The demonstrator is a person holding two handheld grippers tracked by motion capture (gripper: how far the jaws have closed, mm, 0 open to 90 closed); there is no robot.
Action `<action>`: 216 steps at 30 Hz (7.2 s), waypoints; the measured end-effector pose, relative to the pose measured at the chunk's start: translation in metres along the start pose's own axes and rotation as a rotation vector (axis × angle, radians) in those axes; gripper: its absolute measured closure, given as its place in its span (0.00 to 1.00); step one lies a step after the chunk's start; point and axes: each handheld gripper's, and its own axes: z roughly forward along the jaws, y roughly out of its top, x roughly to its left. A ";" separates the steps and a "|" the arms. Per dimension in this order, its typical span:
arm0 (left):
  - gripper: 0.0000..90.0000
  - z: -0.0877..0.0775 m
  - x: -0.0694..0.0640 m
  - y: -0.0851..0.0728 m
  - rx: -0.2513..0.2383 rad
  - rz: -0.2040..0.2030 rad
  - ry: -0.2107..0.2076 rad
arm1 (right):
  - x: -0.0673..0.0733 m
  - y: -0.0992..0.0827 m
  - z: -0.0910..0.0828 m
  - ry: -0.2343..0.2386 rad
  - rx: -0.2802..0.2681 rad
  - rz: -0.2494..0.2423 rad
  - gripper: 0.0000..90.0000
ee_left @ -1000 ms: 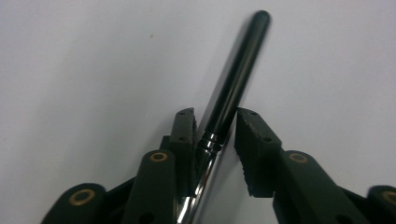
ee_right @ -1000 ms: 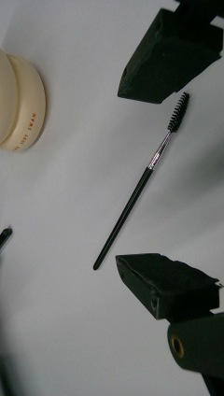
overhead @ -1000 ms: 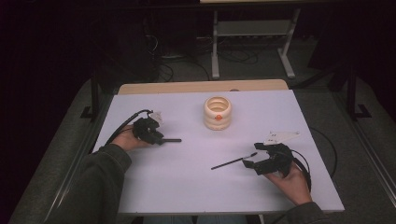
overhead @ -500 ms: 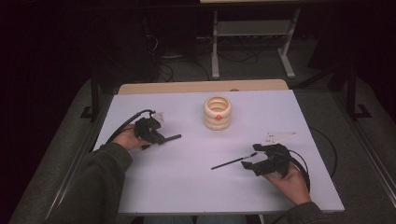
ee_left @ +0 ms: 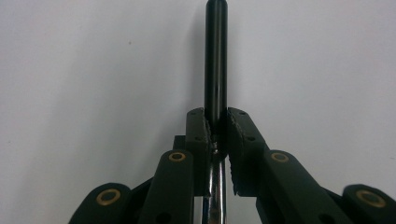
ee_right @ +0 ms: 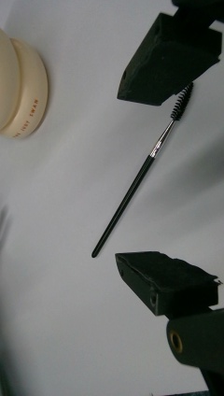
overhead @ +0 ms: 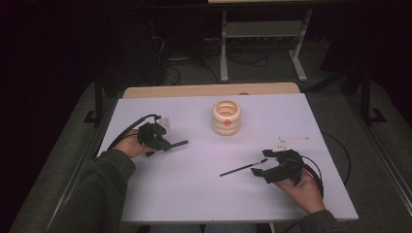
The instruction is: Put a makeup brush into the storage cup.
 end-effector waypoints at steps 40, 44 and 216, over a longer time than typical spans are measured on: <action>0.88 -0.035 -0.108 0.054 -0.088 0.354 -0.056 | 0.058 0.109 0.067 0.302 0.175 -0.366 0.46; 0.88 -0.033 -0.117 0.061 -0.092 0.381 -0.069 | 0.061 0.107 0.073 0.342 0.203 -0.386 0.56; 0.41 -0.049 -0.097 -0.008 -0.356 -0.072 -0.039 | -0.041 0.186 0.044 0.228 -0.109 -0.093 0.85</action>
